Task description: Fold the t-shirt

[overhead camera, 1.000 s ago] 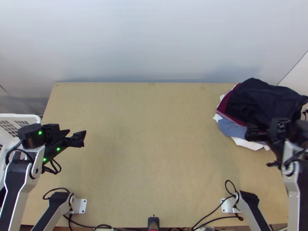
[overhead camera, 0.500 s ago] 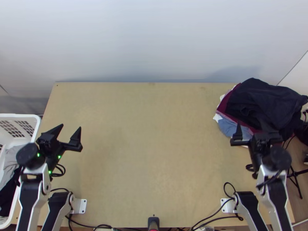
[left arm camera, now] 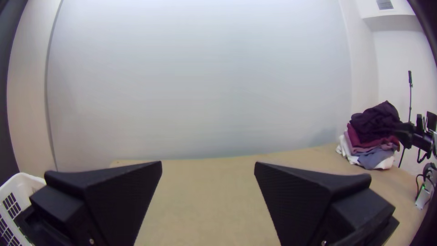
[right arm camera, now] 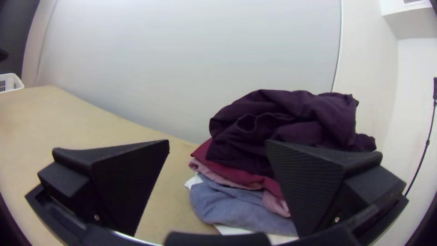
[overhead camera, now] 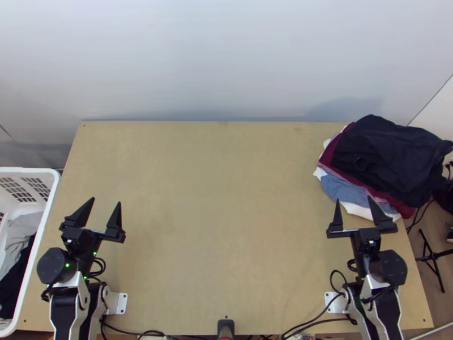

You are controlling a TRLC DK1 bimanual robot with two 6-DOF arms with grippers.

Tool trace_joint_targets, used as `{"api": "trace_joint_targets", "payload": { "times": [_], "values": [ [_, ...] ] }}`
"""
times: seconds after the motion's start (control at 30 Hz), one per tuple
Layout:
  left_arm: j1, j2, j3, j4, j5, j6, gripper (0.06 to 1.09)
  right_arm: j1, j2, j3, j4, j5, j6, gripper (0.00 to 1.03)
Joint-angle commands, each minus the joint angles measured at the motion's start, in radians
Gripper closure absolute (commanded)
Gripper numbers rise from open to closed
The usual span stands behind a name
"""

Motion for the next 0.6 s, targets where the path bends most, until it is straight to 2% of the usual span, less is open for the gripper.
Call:
{"api": "trace_joint_targets", "payload": {
  "times": [0.0,0.3,0.4,0.57],
  "values": [
    [0.006,-0.073,-0.068,-0.014,0.006,-0.007,0.10,-0.028,-0.073,-0.068,0.033,0.004,0.007,0.04],
    [0.006,-0.073,-0.114,-0.020,0.005,-0.031,0.10,-0.036,-0.075,-0.096,0.009,-0.016,-0.002,0.04],
    [0.010,-0.071,-0.126,-0.049,0.005,-0.001,0.10,-0.037,-0.068,-0.096,-0.051,-0.023,-0.018,0.04],
    [0.007,-0.070,-0.125,-0.060,0.005,0.010,0.10,-0.059,-0.068,-0.094,-0.064,-0.057,-0.005,0.04]
  ]
}}
